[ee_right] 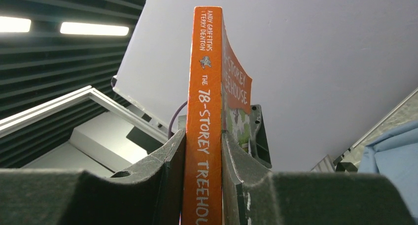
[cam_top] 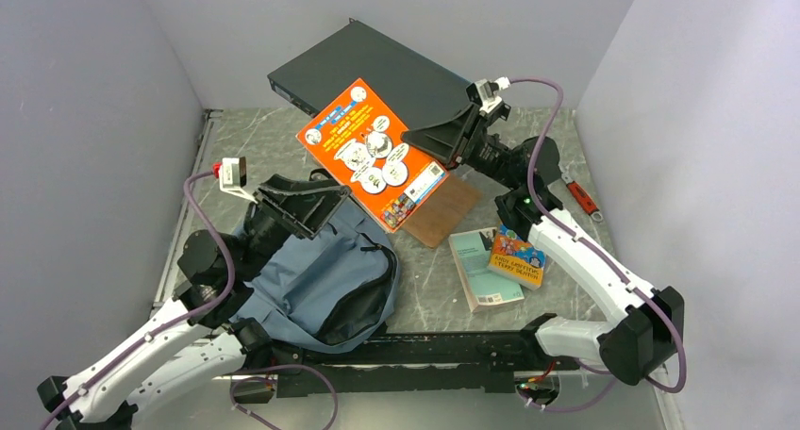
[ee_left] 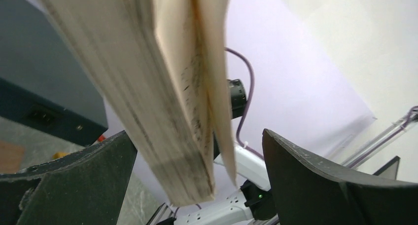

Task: Pack the student bag
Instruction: Place the book in the student bag.

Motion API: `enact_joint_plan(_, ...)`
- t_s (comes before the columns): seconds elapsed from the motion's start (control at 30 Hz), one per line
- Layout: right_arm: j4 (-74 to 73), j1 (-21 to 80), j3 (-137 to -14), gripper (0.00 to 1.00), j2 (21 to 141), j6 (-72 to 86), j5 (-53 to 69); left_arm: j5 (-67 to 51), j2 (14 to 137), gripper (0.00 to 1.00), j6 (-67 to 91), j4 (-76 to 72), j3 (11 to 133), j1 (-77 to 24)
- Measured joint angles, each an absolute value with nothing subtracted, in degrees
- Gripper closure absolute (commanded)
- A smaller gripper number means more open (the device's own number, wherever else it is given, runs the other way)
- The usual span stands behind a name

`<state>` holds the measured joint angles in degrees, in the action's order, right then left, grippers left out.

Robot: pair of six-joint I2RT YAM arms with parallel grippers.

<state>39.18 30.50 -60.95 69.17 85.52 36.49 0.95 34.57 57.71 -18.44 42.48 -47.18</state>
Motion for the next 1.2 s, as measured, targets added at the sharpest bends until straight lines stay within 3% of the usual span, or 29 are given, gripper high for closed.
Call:
enact_joint_plan(0.3,39.51,30.98,-59.96,1.00,69.34,85.32,36.27,-0.16,35.31,0.00,57.10,-24.21,42.48,-47.18)
enact_joint_plan(0.37,39.07,31.24,-59.96,1.00,69.34,84.55,36.23,-0.12,35.64,0.04,57.10,-24.16,42.50,-47.18)
enact_joint_plan(0.47,37.01,32.12,-60.12,1.00,69.32,82.28,36.12,0.12,36.29,0.23,56.80,-22.79,43.07,-47.18)
enact_joint_plan(0.6,30.41,33.63,-61.65,1.00,69.19,77.03,35.51,3.03,36.62,0.64,56.03,-18.33,44.38,-47.18)
enact_joint_plan(0.7,26.89,34.11,-62.81,1.00,68.20,73.23,35.11,5.08,36.47,0.86,56.38,-16.12,44.34,-47.18)
enact_joint_plan(0.77,25.15,34.24,-63.05,0.85,67.22,70.96,34.85,5.41,36.47,0.95,56.90,-16.16,44.31,-47.37)
enact_joint_plan(0.83,24.23,34.57,-63.07,0.56,66.59,69.52,34.46,5.39,36.32,1.00,57.71,-16.32,44.25,-47.62)
enact_joint_plan(0.9,24.21,34.94,-62.57,0.33,66.11,68.60,33.71,5.48,36.16,1.00,58.22,-16.40,43.97,-47.64)
enact_joint_plan(1.03,24.29,36.27,-57.49,0.14,63.02,66.96,31.40,9.32,34.92,1.00,59.20,-17.34,41.19,-47.53)
enact_joint_plan(1.2,26.46,39.77,-49.34,0.08,59.46,66.94,28.32,14.70,33.43,1.00,59.40,-18.81,38.98,-47.37)
